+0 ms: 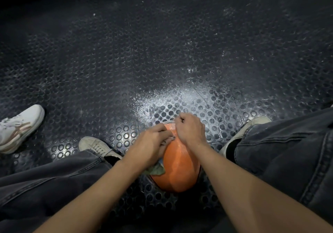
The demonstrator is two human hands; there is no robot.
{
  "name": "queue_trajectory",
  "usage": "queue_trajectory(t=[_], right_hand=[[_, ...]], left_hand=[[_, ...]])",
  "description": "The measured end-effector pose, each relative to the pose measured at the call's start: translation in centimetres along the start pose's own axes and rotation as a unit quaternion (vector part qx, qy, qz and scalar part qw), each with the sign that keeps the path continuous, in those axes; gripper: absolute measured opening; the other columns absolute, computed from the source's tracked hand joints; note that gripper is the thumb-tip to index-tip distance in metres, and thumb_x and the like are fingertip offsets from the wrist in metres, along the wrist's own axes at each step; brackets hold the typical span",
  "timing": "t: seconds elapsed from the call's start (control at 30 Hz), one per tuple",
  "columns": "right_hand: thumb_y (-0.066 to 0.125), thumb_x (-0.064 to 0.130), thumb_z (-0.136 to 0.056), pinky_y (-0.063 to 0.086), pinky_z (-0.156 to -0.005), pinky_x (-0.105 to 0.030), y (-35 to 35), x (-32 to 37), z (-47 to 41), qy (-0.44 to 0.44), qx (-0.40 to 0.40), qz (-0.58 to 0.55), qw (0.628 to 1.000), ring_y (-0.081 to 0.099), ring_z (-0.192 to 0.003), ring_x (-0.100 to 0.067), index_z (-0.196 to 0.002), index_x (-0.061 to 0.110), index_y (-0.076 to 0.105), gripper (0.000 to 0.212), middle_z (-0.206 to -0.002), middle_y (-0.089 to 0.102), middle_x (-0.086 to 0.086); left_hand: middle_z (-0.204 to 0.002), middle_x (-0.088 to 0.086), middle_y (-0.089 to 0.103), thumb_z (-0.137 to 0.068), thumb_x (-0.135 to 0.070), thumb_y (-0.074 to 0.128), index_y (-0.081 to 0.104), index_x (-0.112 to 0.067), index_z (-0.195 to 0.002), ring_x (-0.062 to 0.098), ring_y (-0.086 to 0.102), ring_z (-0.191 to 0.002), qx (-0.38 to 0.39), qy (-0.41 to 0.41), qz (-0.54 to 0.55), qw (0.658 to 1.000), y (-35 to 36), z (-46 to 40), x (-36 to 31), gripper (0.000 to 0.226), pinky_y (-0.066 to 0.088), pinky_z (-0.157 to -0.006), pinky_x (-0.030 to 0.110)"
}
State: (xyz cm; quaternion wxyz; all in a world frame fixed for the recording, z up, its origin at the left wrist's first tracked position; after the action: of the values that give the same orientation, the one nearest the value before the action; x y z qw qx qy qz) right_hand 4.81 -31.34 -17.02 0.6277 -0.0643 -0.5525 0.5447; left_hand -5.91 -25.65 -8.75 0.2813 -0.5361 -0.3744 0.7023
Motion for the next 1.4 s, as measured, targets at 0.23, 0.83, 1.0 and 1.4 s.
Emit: queue_trajectory(t=[0.23,0.83,1.0,1.4], right_hand=[[0.049,0.031,-0.102,0.052,-0.084,-0.047,0.9,0.6,0.0,-0.020,0.012,-0.007,1.000,0.053,-0.067,-0.016,-0.067,0.022,0.053,0.036,-0.073,0.061,0.005],[0.048,0.028,-0.099,0.049,-0.089,-0.044,0.3,1.0,1.2,-0.039,0.037,0.045,0.998,0.055,-0.078,-0.016,-0.065,0.023,0.049,0.034,-0.082,0.057,0.004],[0.050,0.029,-0.100,0.052,-0.079,-0.034,0.5,0.1,1.1,-0.048,0.045,0.023,0.998,0.054,-0.072,-0.012,-0.069,0.022,0.054,0.032,-0.083,0.060,0.004],[0.052,0.025,-0.100,0.055,-0.082,-0.035,1.5,1.5,1.5,-0.074,0.088,0.027,0.993,0.060,-0.073,-0.011,-0.072,0.021,0.058,0.029,-0.088,0.065,0.002]], left_hand=[[-0.089,-0.002,0.054,-0.095,-0.026,0.056,0.073,-0.015,-0.096,0.019,0.058,-0.084,-0.033,-0.087,-0.023,0.995,-0.5,-1.9,3.8,0.020,0.048,-0.077,0.033],[-0.093,0.003,0.064,-0.091,-0.018,0.063,0.075,-0.012,-0.099,0.018,0.059,-0.084,-0.038,-0.085,0.022,0.995,-0.4,-1.3,4.7,0.016,0.050,-0.079,0.039],[-0.096,-0.008,0.062,-0.092,-0.025,0.062,0.073,-0.018,-0.108,0.005,0.058,-0.086,0.022,-0.031,0.062,0.997,0.1,1.9,3.6,0.020,0.045,-0.077,0.017],[-0.097,-0.005,0.065,-0.091,-0.024,0.064,0.074,-0.019,-0.105,0.008,0.060,-0.087,0.014,-0.072,0.093,0.993,0.1,1.7,5.3,0.018,0.049,-0.079,0.027]])
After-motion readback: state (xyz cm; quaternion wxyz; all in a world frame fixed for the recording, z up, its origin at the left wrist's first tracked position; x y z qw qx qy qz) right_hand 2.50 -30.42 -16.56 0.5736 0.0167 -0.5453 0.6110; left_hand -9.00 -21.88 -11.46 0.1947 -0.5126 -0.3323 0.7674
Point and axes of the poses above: each hand's wrist, its own z-axis away from the middle knuckle, its own y-axis out of the palm, x = y × z, the point moved 9 cm from there along -z, towards the middle knuckle
